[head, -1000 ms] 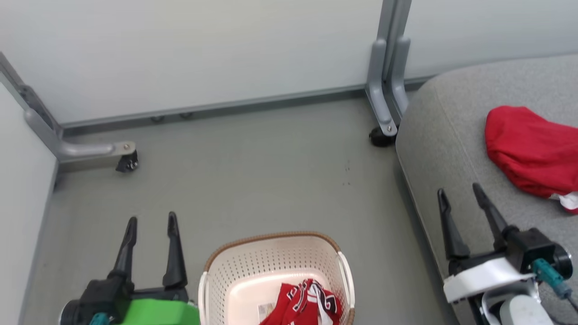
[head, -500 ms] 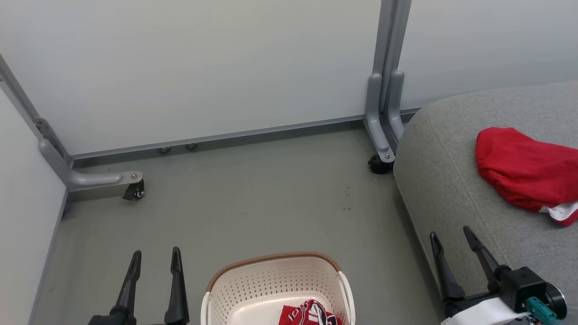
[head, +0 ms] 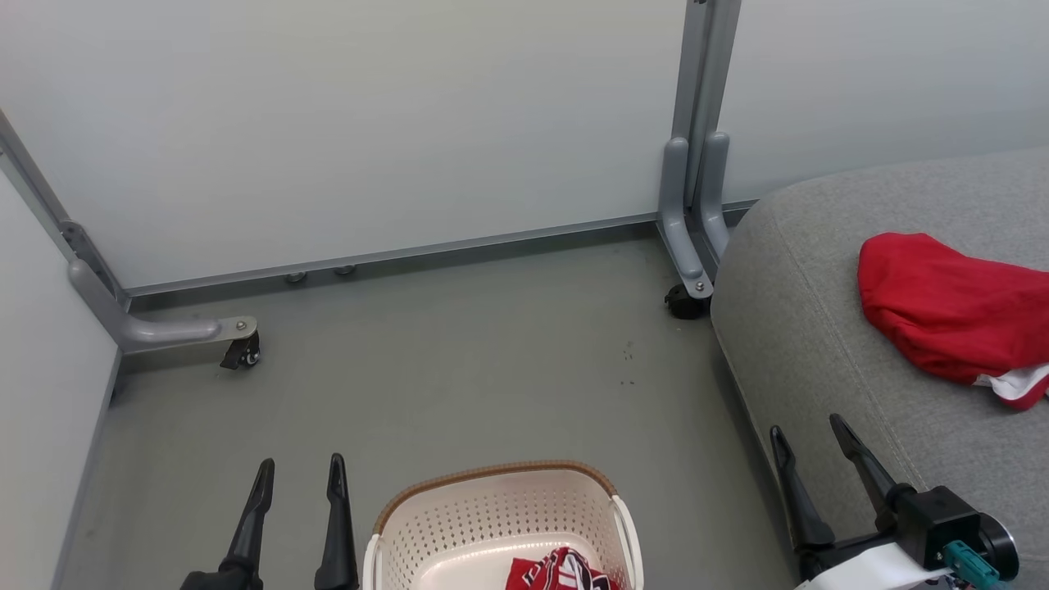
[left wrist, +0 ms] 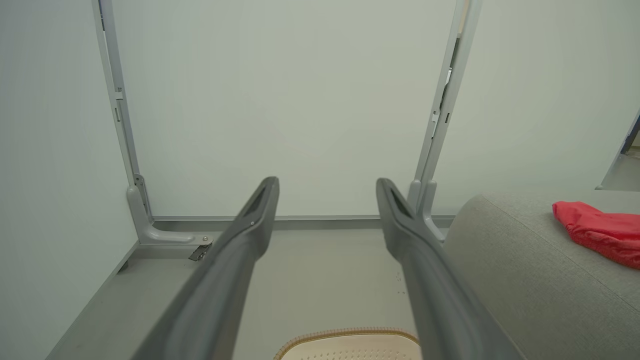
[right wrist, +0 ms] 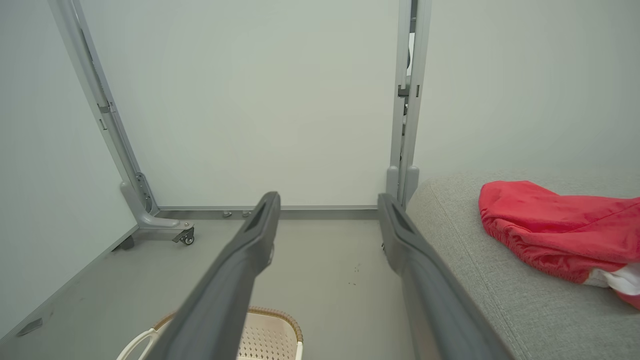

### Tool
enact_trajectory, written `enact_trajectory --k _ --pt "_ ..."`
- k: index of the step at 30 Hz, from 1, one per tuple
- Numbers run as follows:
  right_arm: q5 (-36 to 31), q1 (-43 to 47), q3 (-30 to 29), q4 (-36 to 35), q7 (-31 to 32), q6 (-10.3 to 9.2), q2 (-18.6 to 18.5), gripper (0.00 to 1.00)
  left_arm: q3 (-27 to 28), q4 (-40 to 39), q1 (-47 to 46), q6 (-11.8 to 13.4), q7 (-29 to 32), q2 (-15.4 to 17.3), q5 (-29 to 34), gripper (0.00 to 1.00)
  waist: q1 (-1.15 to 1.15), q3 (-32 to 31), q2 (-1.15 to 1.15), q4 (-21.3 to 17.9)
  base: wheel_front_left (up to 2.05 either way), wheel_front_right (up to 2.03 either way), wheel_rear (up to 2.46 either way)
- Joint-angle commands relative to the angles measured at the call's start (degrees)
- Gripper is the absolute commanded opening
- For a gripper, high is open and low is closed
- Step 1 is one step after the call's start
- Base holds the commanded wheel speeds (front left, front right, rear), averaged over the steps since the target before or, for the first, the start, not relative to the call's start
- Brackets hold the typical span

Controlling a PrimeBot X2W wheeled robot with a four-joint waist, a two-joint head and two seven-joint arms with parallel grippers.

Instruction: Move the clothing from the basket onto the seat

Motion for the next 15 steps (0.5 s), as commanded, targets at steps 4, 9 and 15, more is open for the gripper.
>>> enact_trajectory --k 4,9,15 --pt "0.25 0.58 0.23 0.18 -0.01 -0.10 -0.20 1.00 -0.15 0.11 -0.77 0.53 -0.04 0.02 0.85 1.00 0.00 0.03 0.00 -0.06 0.00 0.00 0.00" --pt "0.30 0.80 0.43 0.21 -0.01 -0.10 -0.17 1.00 -0.11 0.33 -0.94 0.19 -0.04 0.02 0.90 1.00 0.00 0.06 0.00 -0.09 0.00 0.00 0.00" --pt "0.35 0.97 0.62 0.20 -0.01 -0.10 -0.33 1.00 -0.39 0.30 -0.70 0.05 -0.04 0.02 1.03 1.00 0.00 0.15 0.00 -0.13 0.00 0.00 0.00"
